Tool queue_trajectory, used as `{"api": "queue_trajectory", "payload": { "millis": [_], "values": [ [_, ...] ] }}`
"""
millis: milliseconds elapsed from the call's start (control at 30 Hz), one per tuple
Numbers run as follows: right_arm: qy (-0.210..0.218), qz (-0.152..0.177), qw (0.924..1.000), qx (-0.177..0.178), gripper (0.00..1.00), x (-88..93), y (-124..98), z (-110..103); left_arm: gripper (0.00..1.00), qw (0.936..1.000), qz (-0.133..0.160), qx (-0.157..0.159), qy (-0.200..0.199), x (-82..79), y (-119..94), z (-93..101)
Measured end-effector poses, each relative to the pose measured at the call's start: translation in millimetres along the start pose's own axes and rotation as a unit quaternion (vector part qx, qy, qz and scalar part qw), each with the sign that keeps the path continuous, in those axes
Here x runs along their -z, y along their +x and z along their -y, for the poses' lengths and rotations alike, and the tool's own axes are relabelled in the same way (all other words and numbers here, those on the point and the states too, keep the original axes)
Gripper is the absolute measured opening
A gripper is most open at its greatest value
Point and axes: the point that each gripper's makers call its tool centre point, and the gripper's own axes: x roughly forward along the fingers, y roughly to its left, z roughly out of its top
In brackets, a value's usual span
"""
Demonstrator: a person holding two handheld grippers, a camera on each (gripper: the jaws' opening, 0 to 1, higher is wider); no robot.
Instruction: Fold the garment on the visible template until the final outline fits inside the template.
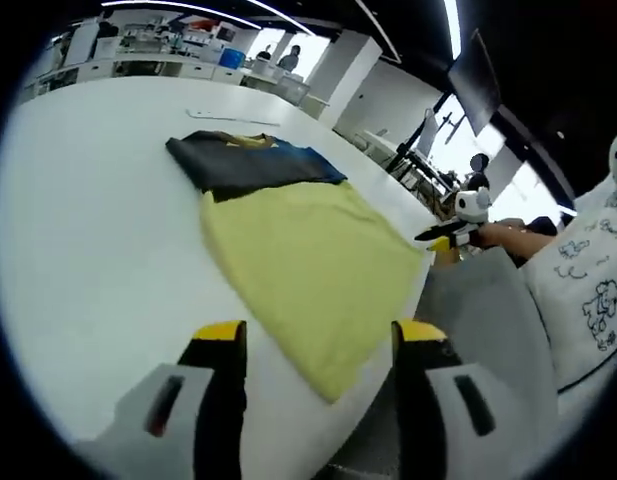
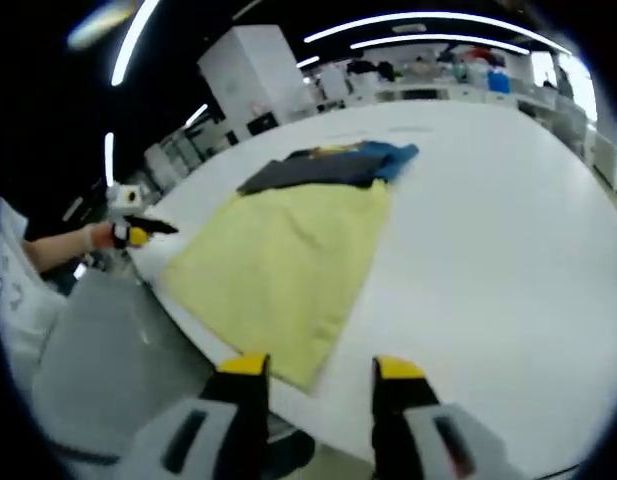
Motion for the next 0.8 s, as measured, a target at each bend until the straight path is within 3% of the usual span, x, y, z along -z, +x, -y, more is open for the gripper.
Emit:
{"api": "queue_trajectory", "payload": {
  "millis": [67,267,633,800],
  "values": [
    [-0.014,0.013,0.9998,-0.007,0.38,-3.2,2,-3,0.57,0.9999,-0.013,0.001,-0.011,11.6,0,-1.1],
    [0.011,-0.005,0.9998,-0.016,0.27,1.6,1,-8,0.49,0.9986,-0.043,0.005,-0.029,34.9,0,2.2],
    [0.042,-0.019,0.9987,-0.02,0.06,10.9,0,-7,0.24,0.9966,-0.046,0.022,-0.065,41.5,12,8.5],
    [0.057,-0.024,0.998,-0.014,0.0,12.0,3,-6,0.12,0.9969,-0.047,0.022,-0.059,45.0,18,11.8]
  ]
}}
